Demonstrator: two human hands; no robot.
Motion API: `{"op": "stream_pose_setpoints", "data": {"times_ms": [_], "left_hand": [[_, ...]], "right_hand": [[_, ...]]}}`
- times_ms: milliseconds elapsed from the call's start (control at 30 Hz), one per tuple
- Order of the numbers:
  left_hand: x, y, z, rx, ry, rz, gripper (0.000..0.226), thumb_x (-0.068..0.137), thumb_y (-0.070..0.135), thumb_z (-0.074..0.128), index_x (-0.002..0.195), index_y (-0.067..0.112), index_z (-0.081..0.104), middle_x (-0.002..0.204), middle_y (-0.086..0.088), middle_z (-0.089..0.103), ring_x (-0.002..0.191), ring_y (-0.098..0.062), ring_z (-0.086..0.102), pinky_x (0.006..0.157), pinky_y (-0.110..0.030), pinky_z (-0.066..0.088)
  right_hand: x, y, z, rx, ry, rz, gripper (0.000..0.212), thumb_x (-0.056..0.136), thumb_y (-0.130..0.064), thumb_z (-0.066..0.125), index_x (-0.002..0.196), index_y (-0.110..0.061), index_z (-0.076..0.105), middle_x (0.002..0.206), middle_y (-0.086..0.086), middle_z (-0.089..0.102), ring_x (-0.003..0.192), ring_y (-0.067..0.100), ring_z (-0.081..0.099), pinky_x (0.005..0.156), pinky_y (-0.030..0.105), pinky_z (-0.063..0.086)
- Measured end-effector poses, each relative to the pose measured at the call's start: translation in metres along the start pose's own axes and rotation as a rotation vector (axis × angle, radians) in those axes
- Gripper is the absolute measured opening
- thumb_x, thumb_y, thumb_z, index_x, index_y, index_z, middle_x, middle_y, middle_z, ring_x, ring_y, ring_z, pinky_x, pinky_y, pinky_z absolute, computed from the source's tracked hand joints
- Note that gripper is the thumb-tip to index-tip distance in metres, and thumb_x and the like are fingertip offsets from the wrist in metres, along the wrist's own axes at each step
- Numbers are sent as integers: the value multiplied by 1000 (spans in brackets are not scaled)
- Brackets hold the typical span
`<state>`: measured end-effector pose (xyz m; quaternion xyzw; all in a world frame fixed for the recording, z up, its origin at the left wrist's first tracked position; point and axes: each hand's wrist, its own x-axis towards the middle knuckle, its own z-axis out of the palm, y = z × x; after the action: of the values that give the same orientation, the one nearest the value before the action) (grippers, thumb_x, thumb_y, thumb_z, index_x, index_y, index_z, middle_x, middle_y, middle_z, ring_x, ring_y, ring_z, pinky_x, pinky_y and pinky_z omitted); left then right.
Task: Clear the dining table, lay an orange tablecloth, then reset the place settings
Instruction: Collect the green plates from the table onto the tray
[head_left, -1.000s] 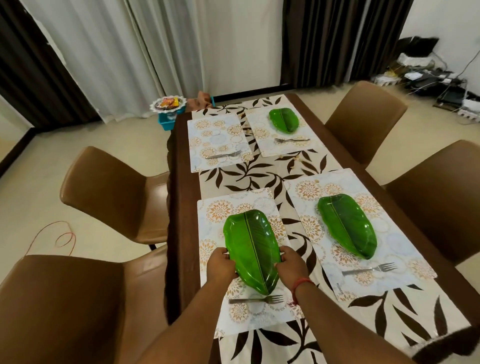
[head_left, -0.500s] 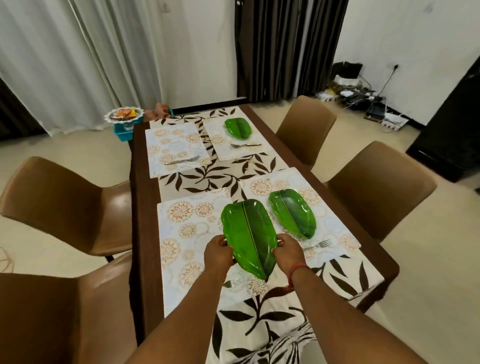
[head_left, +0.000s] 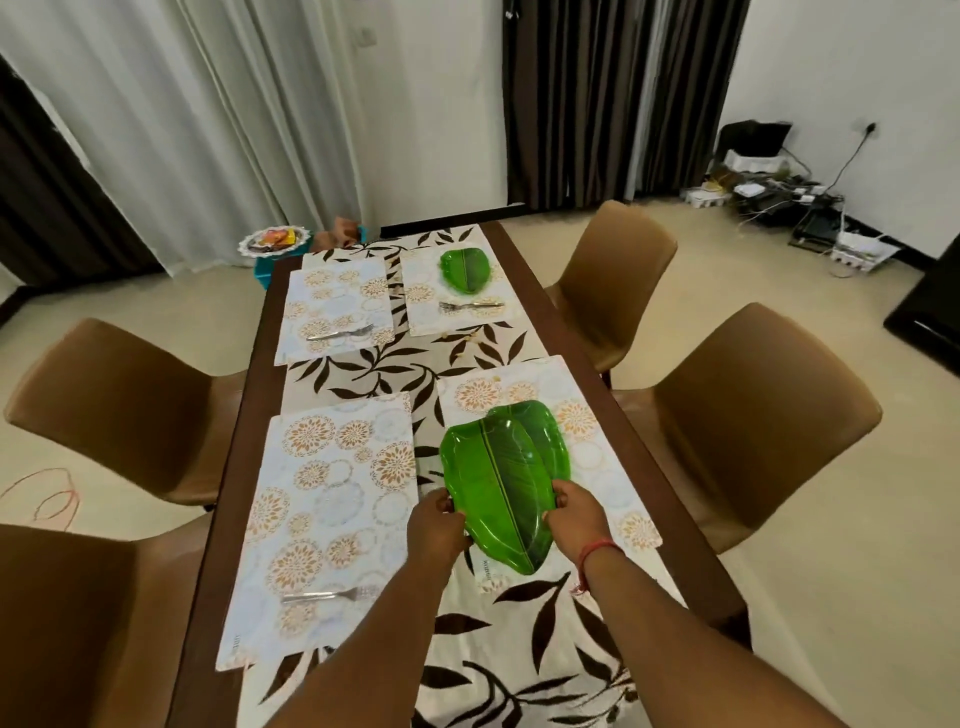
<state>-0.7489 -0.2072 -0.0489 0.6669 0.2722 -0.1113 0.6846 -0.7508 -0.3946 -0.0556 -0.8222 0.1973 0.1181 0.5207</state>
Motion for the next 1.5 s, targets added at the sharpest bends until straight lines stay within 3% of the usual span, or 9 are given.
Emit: {"op": "stream_pose_setpoints", "data": {"times_ms": [167, 333, 467, 600, 700, 800, 1033, 1267, 1500], "left_hand": [[0, 2, 35, -14, 1, 11, 27, 89, -11, 58, 104, 8, 69, 104, -17, 72, 95, -34, 71, 75, -45, 62], [21, 7, 55, 36, 40, 15, 28, 91, -8, 58, 96, 18, 63, 97, -9, 65, 83, -24, 68, 56, -32, 59], [49, 10, 75, 127, 41, 29, 32, 89, -7, 59, 85, 24, 63, 86, -5, 66, 79, -27, 69, 69, -50, 63], [72, 14, 90, 185, 31, 54, 20, 81, 4, 59, 85, 23, 64, 89, -8, 66, 94, -40, 69, 81, -60, 58], [96, 13, 95, 278, 34, 83, 24, 90, 0, 57, 112, 5, 65, 111, -22, 65, 105, -42, 65, 89, -58, 55], [107, 10, 94, 356, 66, 84, 31, 92, 1, 57, 123, 2, 63, 117, -20, 66, 106, -38, 66, 90, -55, 55], [115, 14, 101, 522, 196, 110, 25, 87, 0, 59, 108, 8, 70, 99, -11, 72, 92, -31, 66, 78, -36, 53], [126, 11, 108, 595, 224, 65, 20, 86, 0, 57, 101, 5, 69, 96, -13, 71, 91, -32, 64, 79, -39, 53], [138, 9, 113, 666, 196, 103, 21, 83, -5, 56, 99, -1, 69, 96, -19, 69, 90, -35, 64, 74, -37, 50]], "right_hand": [[25, 16, -26, -10, -38, -20, 39, 84, 7, 54, 115, -14, 66, 108, 4, 69, 101, 24, 63, 89, 31, 51], [50, 24, -33, -7, -68, 7, 34, 83, 6, 53, 97, -22, 64, 93, 3, 70, 85, 26, 65, 73, 35, 55], [77, 25, -45, -75, -67, 4, 29, 84, 4, 57, 97, -19, 67, 93, 3, 70, 88, 21, 65, 65, 26, 44], [107, 17, -54, -120, -61, 30, 27, 87, 5, 60, 101, -17, 64, 93, 5, 69, 87, 24, 63, 75, 30, 48], [126, 14, -51, -149, -58, 28, 26, 86, 3, 62, 100, -19, 63, 92, 5, 69, 87, 25, 64, 78, 32, 50], [134, 17, -44, -158, -75, 51, 27, 86, 1, 64, 101, -20, 62, 90, 4, 70, 85, 25, 64, 75, 30, 46], [160, 15, -33, -218, -147, 41, 25, 85, 1, 62, 102, -18, 61, 99, 9, 70, 90, 29, 64, 74, 31, 47], [169, 17, -27, -273, -137, -7, 25, 84, 4, 57, 104, -10, 62, 104, 12, 65, 91, 32, 62, 79, 40, 54], [167, 17, -22, -391, -70, -8, 36, 84, 2, 57, 118, -4, 53, 121, 13, 46, 97, 36, 57, 82, 40, 49]]}}
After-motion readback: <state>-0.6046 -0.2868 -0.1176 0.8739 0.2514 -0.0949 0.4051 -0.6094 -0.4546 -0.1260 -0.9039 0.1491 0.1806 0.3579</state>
